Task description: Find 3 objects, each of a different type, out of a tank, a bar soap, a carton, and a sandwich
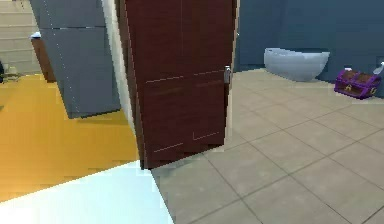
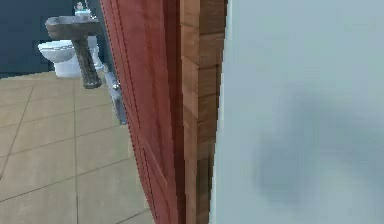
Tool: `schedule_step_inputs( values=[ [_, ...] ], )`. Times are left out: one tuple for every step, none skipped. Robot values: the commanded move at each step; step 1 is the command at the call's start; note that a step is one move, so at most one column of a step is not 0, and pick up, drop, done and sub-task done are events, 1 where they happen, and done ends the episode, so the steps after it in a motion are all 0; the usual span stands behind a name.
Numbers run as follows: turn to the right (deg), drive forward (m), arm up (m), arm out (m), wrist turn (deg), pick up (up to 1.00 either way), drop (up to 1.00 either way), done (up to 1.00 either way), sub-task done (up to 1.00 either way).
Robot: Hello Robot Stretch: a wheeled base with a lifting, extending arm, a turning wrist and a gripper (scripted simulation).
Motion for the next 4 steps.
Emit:
schedule_step_inputs(
  values=[
    [0.0, 0.30, 0.00, 0.00, 0.0, 0.00, 0.00, 0.00, 0.00],
    [-24.0, 0.00, 0.00, 0.00, 0.0, 0.00, 0.00, 0.00, 0.00],
    [0.0, 0.75, 0.00, 0.00, 0.0, 0.00, 0.00, 0.00, 0.00],
    [-45.0, 0.00, 0.00, 0.00, 0.0, 0.00, 0.00, 0.00, 0.00]
  ],
)
